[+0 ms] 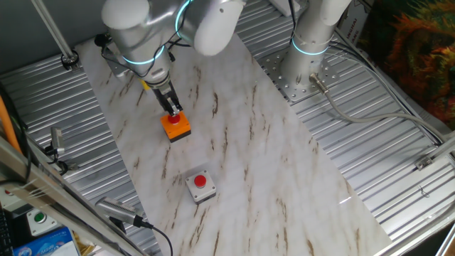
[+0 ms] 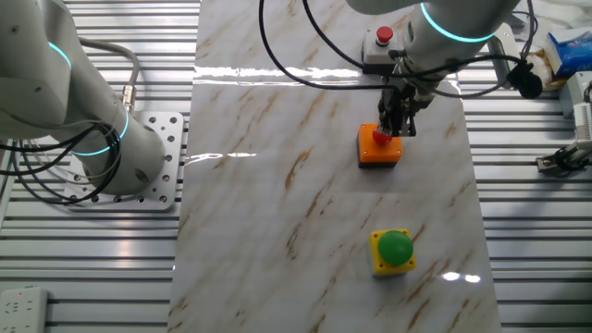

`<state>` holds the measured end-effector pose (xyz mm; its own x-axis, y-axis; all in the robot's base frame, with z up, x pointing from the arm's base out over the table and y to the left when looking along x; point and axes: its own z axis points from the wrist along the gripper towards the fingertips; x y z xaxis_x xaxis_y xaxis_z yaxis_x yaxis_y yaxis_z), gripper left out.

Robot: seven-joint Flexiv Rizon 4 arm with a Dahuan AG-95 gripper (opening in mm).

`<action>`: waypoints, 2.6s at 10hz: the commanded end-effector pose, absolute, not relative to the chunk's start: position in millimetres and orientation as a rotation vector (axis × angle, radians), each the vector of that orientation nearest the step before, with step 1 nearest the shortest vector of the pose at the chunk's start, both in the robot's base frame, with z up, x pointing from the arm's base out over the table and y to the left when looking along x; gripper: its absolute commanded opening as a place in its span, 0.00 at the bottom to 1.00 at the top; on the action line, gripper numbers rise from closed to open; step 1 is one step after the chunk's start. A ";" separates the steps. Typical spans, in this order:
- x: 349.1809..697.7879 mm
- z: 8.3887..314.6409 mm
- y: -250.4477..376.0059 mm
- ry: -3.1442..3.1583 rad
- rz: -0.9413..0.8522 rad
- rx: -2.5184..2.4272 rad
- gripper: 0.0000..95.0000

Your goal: Press three buttons from left to right in sequence

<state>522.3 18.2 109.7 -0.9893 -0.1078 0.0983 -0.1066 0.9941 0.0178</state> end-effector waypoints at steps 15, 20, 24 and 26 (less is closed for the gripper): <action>525.3 133.6 39.0 -3.047 -0.040 0.234 0.00; 529.2 142.1 123.7 -3.047 -0.021 0.154 0.00; 540.5 147.7 191.4 -3.042 -0.025 0.095 0.00; 540.5 147.0 202.9 -3.045 -0.026 0.094 0.00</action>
